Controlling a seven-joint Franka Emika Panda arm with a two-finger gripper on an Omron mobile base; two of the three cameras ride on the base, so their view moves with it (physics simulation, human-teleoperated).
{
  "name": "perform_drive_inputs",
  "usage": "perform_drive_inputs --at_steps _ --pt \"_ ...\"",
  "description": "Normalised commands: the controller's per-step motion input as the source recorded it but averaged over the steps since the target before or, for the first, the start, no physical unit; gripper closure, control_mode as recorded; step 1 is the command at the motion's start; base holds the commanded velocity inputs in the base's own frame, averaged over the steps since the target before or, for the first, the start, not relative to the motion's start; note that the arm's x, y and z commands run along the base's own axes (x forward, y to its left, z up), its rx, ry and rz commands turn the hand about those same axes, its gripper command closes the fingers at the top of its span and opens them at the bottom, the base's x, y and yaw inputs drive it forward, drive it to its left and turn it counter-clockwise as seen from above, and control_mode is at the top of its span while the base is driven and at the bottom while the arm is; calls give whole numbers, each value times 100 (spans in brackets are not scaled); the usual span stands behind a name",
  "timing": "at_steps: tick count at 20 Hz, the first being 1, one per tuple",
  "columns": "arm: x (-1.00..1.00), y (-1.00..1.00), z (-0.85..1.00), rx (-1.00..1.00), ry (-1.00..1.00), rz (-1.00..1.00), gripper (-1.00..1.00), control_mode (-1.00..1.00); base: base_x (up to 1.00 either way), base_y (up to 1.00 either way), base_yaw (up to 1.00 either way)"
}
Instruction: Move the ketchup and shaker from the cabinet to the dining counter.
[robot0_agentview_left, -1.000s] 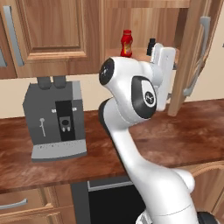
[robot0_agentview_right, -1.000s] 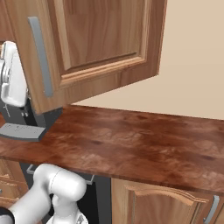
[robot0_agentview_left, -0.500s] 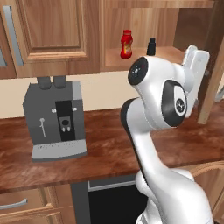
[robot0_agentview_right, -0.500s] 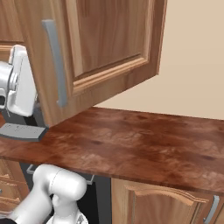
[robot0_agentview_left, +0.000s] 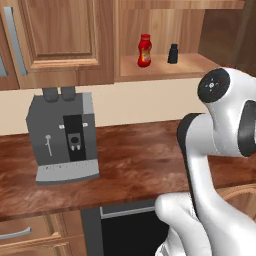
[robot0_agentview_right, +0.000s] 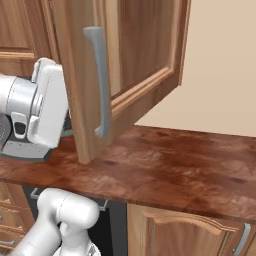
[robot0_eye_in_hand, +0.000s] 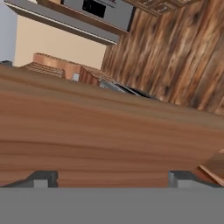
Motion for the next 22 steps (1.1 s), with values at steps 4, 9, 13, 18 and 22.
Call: perform_drive_inputs --at_steps 4,9,13,18,22 --pt "-37 -76 3 3 0 0 -100 -100 0 0 0" --pt "-23 -55 8 1 0 0 -100 -100 0 0 0" --pt "-16 -45 9 0 0 0 -100 -100 0 0 0" --pt "1 10 1 -7 0 4 -100 -100 0 0 0" --pt "11 54 2 -9 4 16 -100 -100 0 0 0"
